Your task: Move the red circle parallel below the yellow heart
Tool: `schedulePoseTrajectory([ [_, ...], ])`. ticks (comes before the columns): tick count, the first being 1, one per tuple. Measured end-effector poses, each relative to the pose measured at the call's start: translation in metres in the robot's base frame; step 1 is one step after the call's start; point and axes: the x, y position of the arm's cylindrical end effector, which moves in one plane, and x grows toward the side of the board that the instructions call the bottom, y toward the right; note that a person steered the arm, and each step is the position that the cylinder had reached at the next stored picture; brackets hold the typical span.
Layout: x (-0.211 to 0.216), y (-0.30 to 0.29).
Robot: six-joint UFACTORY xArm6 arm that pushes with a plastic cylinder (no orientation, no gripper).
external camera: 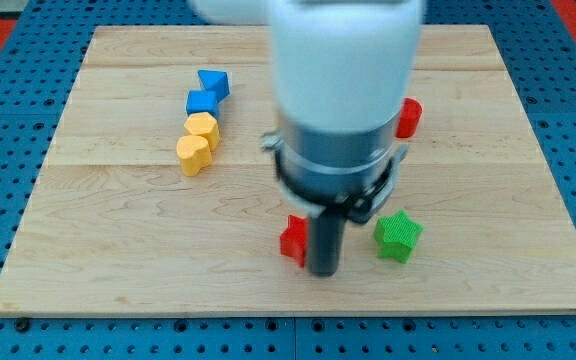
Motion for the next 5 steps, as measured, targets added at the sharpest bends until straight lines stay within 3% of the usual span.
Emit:
schedulePoseTrajectory([
  [1,0.042,0.036],
  [2,0.040,0.166],
  [3,-0.036,0.240],
  [4,-0.146,0.199],
  [5,-0.199,0.118],
])
